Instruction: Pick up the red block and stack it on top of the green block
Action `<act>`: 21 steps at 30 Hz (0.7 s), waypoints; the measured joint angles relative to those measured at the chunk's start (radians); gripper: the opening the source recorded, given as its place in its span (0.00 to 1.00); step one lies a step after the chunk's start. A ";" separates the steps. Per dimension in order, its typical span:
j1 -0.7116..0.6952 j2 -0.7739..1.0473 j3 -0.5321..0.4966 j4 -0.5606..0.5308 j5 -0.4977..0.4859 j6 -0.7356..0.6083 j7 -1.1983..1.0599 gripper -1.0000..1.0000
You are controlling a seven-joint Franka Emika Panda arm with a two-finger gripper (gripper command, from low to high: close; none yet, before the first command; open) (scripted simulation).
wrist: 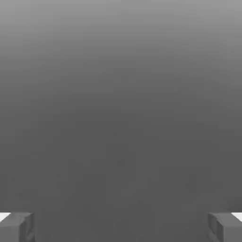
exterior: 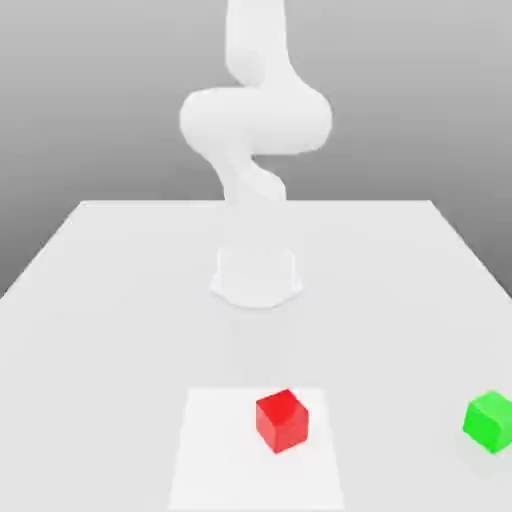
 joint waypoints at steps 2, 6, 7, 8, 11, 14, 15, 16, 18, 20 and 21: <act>0.016 0.081 -0.007 -0.044 -0.008 0.047 -0.037 0.50; 0.040 0.230 -0.017 -0.126 -0.017 0.133 -0.109 0.50; 0.046 0.266 -0.020 -0.146 -0.018 0.155 -0.128 0.50; 0.053 0.303 -0.024 -0.166 -0.020 0.175 -0.146 0.50; 0.071 0.411 -0.033 -0.226 -0.019 0.239 -0.204 0.50; 0.086 0.520 -0.037 -0.286 -0.014 0.302 -0.266 0.50; 0.090 0.556 -0.038 -0.307 -0.011 0.324 -0.287 0.50; 0.094 0.593 -0.038 -0.327 -0.007 0.345 -0.309 0.50; 0.103 0.665 -0.036 -0.367 0.002 0.387 -0.354 0.50; 0.107 0.738 -0.031 -0.395 0.012 0.434 -0.390 0.50; 0.106 0.774 -0.030 -0.396 0.017 0.462 -0.399 0.50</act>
